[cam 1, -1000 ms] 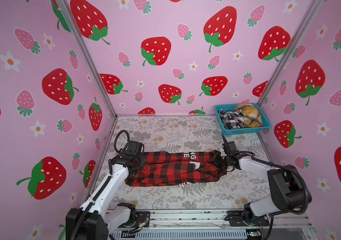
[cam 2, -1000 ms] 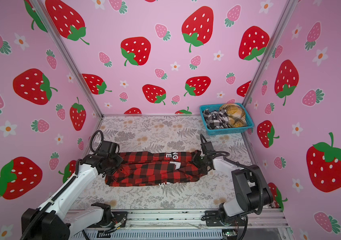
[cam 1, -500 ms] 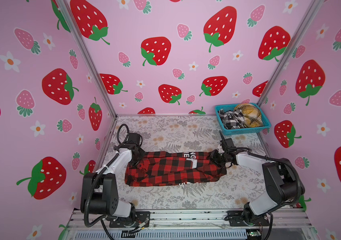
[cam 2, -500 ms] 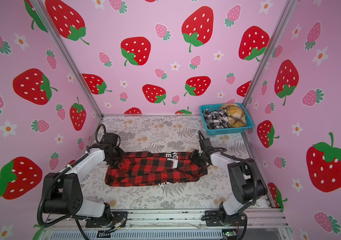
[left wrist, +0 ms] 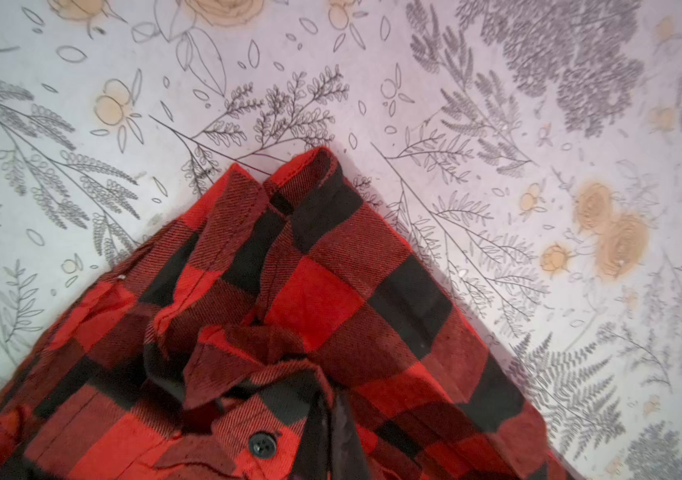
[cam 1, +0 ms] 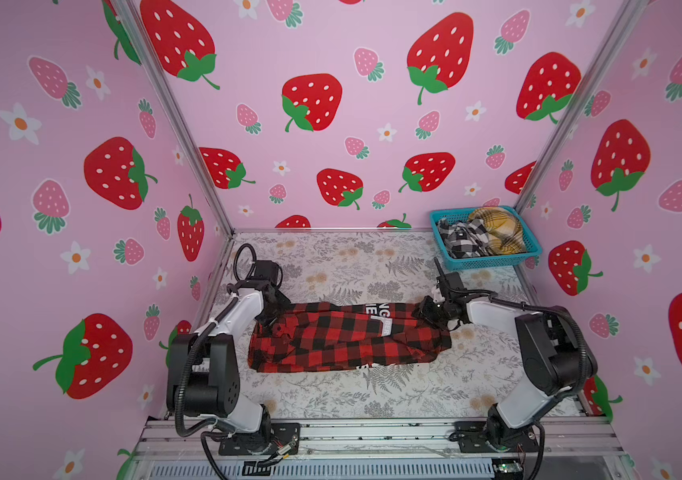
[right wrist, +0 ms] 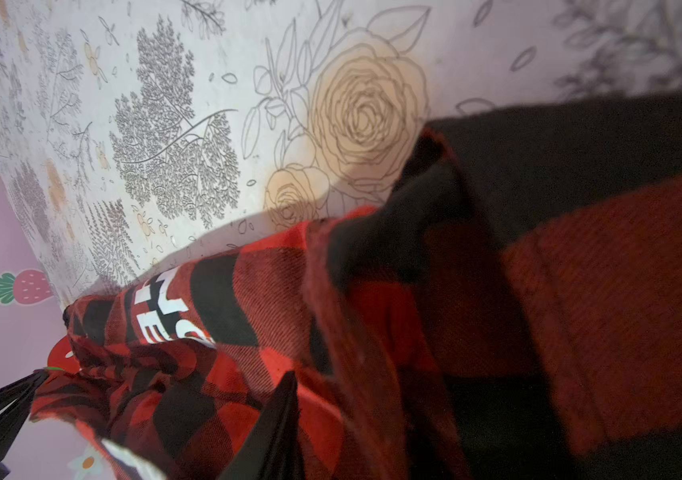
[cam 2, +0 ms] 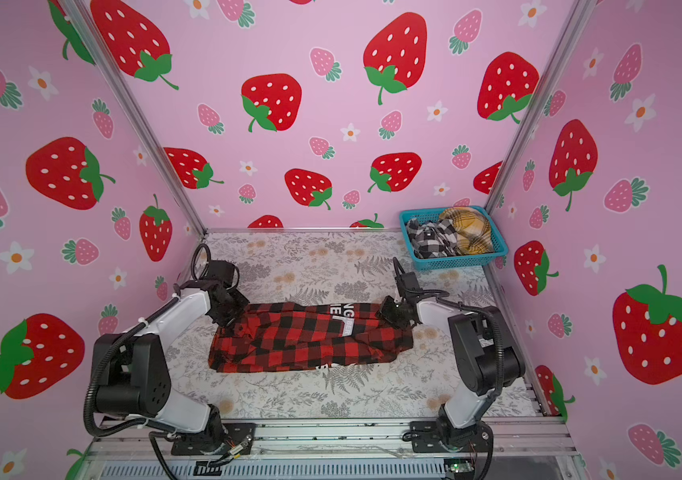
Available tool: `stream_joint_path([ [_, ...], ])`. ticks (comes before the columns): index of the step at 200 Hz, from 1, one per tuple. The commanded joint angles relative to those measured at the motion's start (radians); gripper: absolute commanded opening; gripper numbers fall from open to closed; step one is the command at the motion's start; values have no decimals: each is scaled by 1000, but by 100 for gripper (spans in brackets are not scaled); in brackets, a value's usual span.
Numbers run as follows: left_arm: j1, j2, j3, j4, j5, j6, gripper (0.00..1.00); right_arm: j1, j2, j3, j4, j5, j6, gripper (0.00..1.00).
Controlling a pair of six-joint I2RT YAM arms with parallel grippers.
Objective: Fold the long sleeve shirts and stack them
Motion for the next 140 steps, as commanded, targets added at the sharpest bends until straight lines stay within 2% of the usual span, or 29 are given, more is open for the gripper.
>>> stream_joint_path([
  [1,7,-37,60,-81,-50,27,0,5,26,19,-32,17,-2,36],
  [40,42,42,58,-79,-60,58,0,-1,35,26,-42,39,0,49],
  [110,53,208,60,-57,-114,100,0,-14,73,38,-47,67,-8,50],
  [130,53,247,55,-44,-98,109,0,-14,67,50,-54,72,-18,51],
  [140,53,258,52,-37,-79,114,0,-14,50,63,-68,75,-30,59],
])
